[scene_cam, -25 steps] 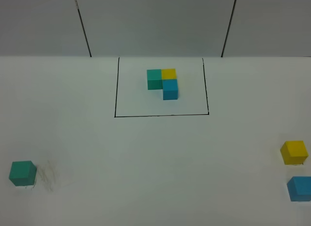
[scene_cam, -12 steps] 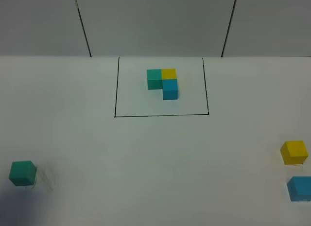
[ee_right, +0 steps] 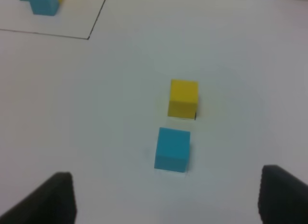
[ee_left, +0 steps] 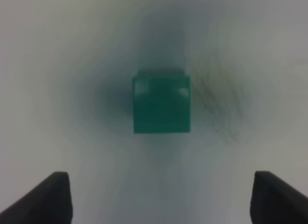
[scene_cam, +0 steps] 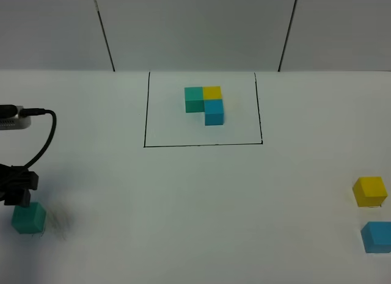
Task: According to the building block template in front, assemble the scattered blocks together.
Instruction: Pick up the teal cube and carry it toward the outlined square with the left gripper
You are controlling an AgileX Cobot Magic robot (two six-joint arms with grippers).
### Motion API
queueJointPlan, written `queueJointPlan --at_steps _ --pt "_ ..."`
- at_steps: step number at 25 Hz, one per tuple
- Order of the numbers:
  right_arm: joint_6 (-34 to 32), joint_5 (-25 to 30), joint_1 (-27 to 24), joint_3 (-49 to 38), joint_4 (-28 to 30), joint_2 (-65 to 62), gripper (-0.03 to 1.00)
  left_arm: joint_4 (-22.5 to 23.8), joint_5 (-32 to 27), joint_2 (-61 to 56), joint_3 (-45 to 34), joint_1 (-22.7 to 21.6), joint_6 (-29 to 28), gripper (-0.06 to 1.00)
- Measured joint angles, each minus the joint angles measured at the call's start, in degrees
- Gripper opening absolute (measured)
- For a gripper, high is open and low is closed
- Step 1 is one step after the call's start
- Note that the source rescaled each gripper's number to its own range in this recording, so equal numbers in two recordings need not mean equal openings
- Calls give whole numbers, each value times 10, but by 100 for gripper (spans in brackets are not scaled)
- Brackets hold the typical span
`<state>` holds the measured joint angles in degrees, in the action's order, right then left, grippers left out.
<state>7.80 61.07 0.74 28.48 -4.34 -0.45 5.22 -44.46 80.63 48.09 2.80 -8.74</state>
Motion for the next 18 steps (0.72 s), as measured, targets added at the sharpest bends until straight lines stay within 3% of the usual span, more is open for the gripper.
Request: queueJointPlan --at_steps 18 --pt "0 0 0 0 0 0 60 13 187 58 -90 0 -2 64"
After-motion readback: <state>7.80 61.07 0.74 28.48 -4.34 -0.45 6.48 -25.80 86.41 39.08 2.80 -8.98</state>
